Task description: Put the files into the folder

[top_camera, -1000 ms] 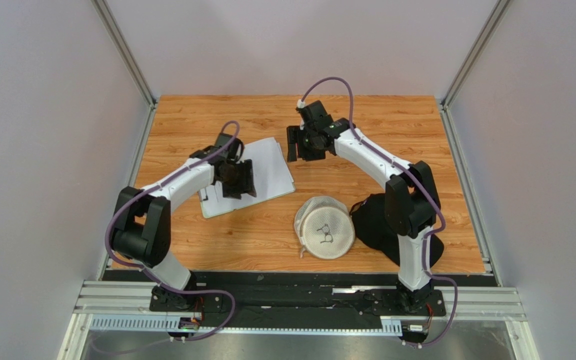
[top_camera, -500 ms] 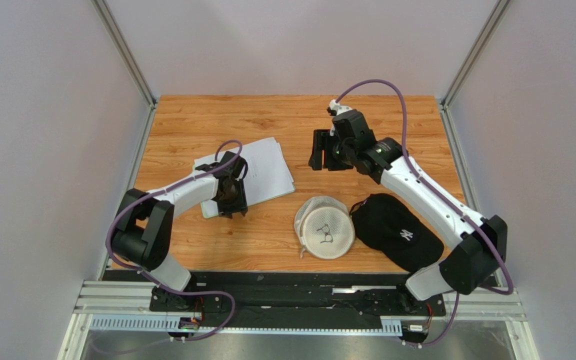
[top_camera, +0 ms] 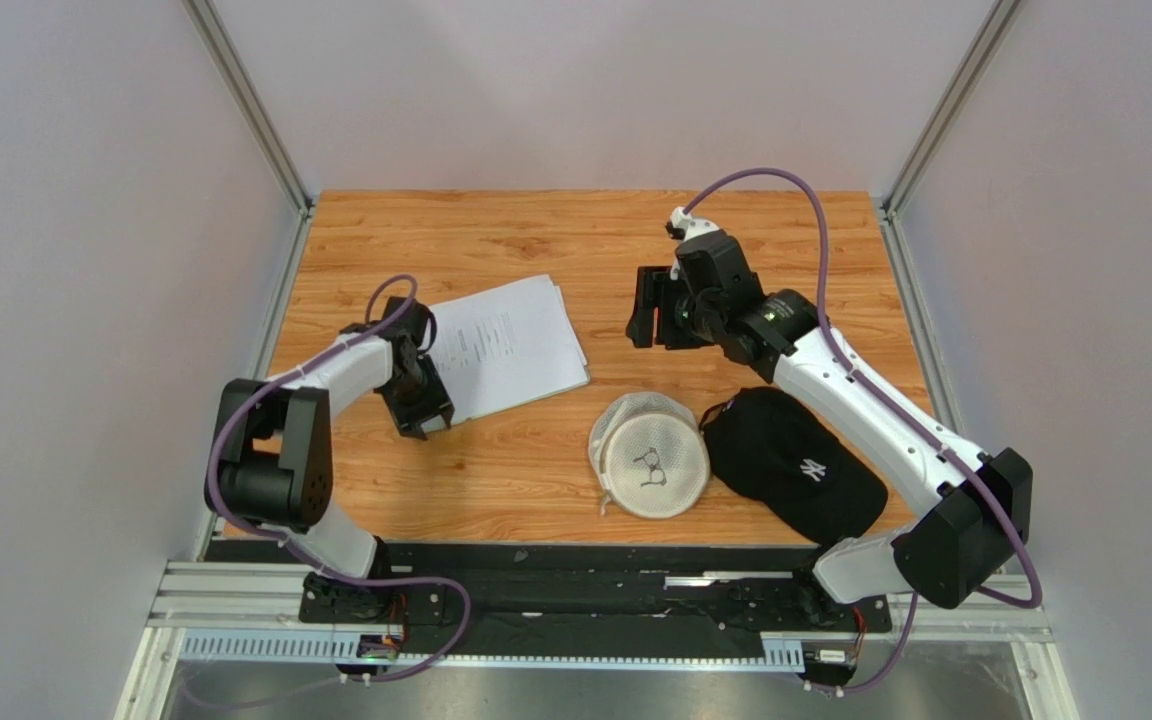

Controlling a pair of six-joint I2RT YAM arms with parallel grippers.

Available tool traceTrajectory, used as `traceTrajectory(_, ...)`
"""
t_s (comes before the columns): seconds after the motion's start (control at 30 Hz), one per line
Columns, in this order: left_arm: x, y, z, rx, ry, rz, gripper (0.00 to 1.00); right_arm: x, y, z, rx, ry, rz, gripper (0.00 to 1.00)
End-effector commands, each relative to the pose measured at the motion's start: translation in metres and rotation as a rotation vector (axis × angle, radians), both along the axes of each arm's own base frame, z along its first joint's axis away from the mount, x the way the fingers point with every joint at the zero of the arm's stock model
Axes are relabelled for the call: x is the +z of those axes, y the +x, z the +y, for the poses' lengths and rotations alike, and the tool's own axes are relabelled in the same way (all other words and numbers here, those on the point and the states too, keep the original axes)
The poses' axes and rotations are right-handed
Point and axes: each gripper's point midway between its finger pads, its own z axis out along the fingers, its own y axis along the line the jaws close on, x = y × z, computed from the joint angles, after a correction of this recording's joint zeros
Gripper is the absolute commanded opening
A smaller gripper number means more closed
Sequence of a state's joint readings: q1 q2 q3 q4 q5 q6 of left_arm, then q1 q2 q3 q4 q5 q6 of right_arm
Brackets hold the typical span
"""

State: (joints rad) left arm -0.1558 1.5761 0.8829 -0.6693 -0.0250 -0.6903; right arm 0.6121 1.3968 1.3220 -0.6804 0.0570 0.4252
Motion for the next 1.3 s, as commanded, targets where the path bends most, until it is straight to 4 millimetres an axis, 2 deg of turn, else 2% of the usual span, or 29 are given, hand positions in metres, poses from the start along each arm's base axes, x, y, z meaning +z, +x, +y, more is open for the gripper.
traceTrajectory(0.0, 0.000, 0.046, 0.029, 0.062, 0.006, 0.011, 0.53, 0.017, 0.009, 0.000, -0.009, 0.022, -0.083, 0.63)
traceTrajectory(0.07, -0.006, 0.068, 0.057, 0.141, 0.004, 0.030, 0.53, 0.013, 0.011, 0.000, -0.003, 0.008, -0.079, 0.63)
traceTrajectory(0.1, 0.009, 0.100, 0.074, 0.181, 0.005, -0.035, 0.53, 0.012, 0.012, 0.000, -0.002, 0.005, -0.077, 0.63)
traceTrajectory(0.13, 0.011, 0.115, 0.081, 0.187, 0.009, -0.059, 0.55, 0.013, 0.012, 0.001, -0.004, 0.004, -0.077, 0.63)
traceTrajectory(0.17, -0.003, 0.124, 0.087, 0.200, 0.009, -0.027, 0.56, 0.010, 0.012, -0.001, -0.004, -0.008, -0.067, 0.63)
traceTrajectory(0.2, 0.017, 0.159, 0.095, 0.204, 0.001, -0.109, 0.60, 0.011, 0.012, -0.001, -0.005, -0.013, -0.066, 0.64)
traceTrajectory(0.27, 0.020, 0.194, 0.095, 0.173, -0.025, -0.163, 0.63, 0.012, 0.010, -0.003, -0.003, -0.015, -0.067, 0.64)
traceTrajectory(0.3, 0.051, 0.223, 0.090, 0.134, -0.058, -0.250, 0.63, 0.012, 0.009, -0.003, -0.005, -0.014, -0.065, 0.64)
traceTrajectory(0.33, 0.062, 0.231, 0.086, 0.115, -0.080, -0.273, 0.65, 0.012, 0.007, -0.003, 0.000, -0.013, -0.065, 0.64)
traceTrajectory(0.37, 0.084, 0.237, 0.082, 0.095, -0.089, -0.321, 0.67, 0.012, 0.004, -0.005, 0.002, -0.018, -0.055, 0.65)
traceTrajectory(0.43, 0.116, 0.236, 0.072, 0.039, -0.073, -0.385, 0.74, 0.010, 0.002, -0.010, -0.011, -0.026, -0.055, 0.66)
traceTrajectory(0.47, 0.150, 0.230, 0.067, 0.017, -0.064, -0.460, 0.76, 0.011, 0.001, -0.013, -0.021, -0.032, -0.061, 0.68)
traceTrajectory(0.53, 0.169, 0.212, 0.039, -0.066, -0.082, -0.489, 0.79, 0.008, 0.002, -0.024, -0.068, -0.063, -0.065, 0.68)
traceTrajectory(0.57, 0.204, 0.197, 0.027, -0.113, -0.080, -0.563, 0.80, 0.004, -0.002, -0.031, -0.081, -0.094, -0.048, 0.69)
traceTrajectory(0.6, 0.208, 0.179, -0.005, -0.201, -0.098, -0.564, 0.80, 0.009, -0.003, -0.037, -0.104, -0.109, -0.049, 0.69)
traceTrajectory(0.63, 0.222, 0.165, -0.022, -0.254, -0.099, -0.589, 0.83, 0.011, -0.002, -0.048, -0.143, -0.144, -0.058, 0.70)
traceTrajectory(0.67, 0.250, 0.141, -0.037, -0.322, -0.096, -0.653, 0.85, 0.013, -0.011, -0.059, -0.159, -0.178, -0.047, 0.70)
traceTrajectory(0.7, 0.265, 0.120, -0.072, -0.422, -0.129, -0.685, 0.85, 0.023, -0.013, -0.066, -0.176, -0.186, -0.065, 0.71)
traceTrajectory(0.73, 0.280, 0.104, -0.086, -0.464, -0.138, -0.716, 0.88, 0.032, -0.014, -0.078, -0.215, -0.211, -0.093, 0.72)
traceTrajectory(0.77, 0.310, 0.081, -0.096, -0.503, -0.162, -0.792, 0.89, 0.045, -0.024, -0.091, -0.228, -0.225, -0.114, 0.74)
traceTrajectory(0.8, 0.331, 0.060, -0.119, -0.579, -0.218, -0.841, 0.90, 0.056, -0.028, -0.098, -0.241, -0.230, -0.135, 0.74)
traceTrajectory(0.83, 0.349, 0.046, -0.127, -0.609, -0.246, -0.889, 0.94, 0.077, -0.031, -0.110, -0.275, -0.232, -0.187, 0.75)
traceTrajectory(0.87, 0.384, 0.028, -0.128, -0.631, -0.280, -0.979, 0.94, 0.095, -0.042, -0.124, -0.289, -0.237, -0.227, 0.75)
traceTrajectory(0.9, 0.403, 0.013, -0.135, -0.677, -0.326, -1.023, 0.95, 0.108, -0.048, -0.133, -0.306, -0.239, -0.260, 0.76)
traceTrajectory(0.93, 0.419, 0.004, -0.134, -0.689, -0.343, -1.067, 0.95, 0.137, -0.053, -0.145, -0.348, -0.214, -0.323, 0.84)
traceTrajectory(0.97, 0.451, -0.011, -0.128, -0.702, -0.353, -1.155, 0.96, 0.151, -0.065, -0.155, -0.359, -0.205, -0.346, 0.87)
traceTrajectory(1.07, 0.498, -0.036, -0.119, -0.725, -0.366, -1.278, 0.96, 0.197, -0.083, -0.173, -0.387, -0.160, -0.422, 0.89)
traceTrajectory(1.17, 0.515, -0.047, -0.114, -0.724, -0.376, -1.325, 0.96, 0.212, -0.091, -0.174, -0.370, -0.131, -0.442, 0.89)
traceTrajectory(1.27, 0.517, -0.053, -0.113, -0.725, -0.386, -1.326, 0.97, 0.214, -0.091, -0.168, -0.351, -0.107, -0.435, 0.90)
